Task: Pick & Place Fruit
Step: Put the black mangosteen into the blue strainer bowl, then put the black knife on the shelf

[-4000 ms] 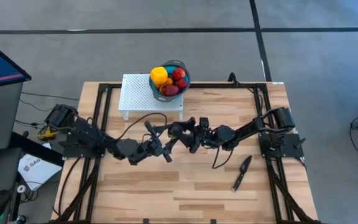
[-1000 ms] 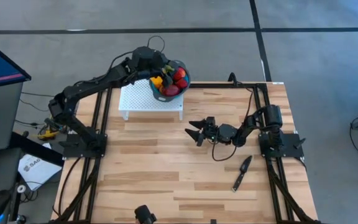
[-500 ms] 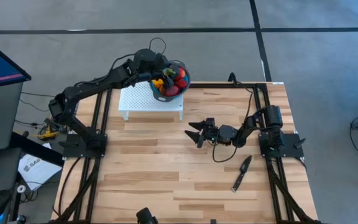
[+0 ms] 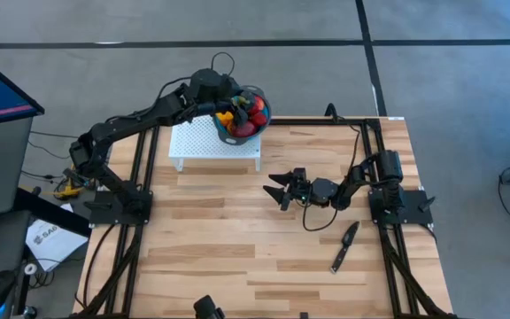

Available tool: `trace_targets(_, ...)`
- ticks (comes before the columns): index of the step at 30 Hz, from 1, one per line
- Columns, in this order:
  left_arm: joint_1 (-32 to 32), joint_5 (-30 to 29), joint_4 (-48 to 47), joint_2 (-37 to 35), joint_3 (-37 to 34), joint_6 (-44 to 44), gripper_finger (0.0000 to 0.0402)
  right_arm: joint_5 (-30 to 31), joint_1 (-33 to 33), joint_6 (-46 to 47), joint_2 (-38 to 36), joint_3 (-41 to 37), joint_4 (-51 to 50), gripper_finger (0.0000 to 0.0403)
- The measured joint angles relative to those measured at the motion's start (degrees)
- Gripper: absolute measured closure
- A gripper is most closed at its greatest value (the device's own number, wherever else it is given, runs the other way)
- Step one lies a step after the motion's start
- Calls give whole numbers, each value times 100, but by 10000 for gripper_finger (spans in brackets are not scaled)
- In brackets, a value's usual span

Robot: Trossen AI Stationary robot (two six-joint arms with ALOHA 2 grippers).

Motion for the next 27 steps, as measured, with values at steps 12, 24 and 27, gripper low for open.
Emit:
trace_targets(12, -4, -20, -11, -1, -1, 13, 97, 0, 4, 4, 0, 0, 0, 78)
trace_targets(24, -58, -15, -31, -100, -4, -7, 57, -18, 7, -36, 0, -3, 0, 78)
trace_targets(27, -187, -19, 10, -300, -4, 64, 59, -146, 4, -90, -2, -65, 15, 78)
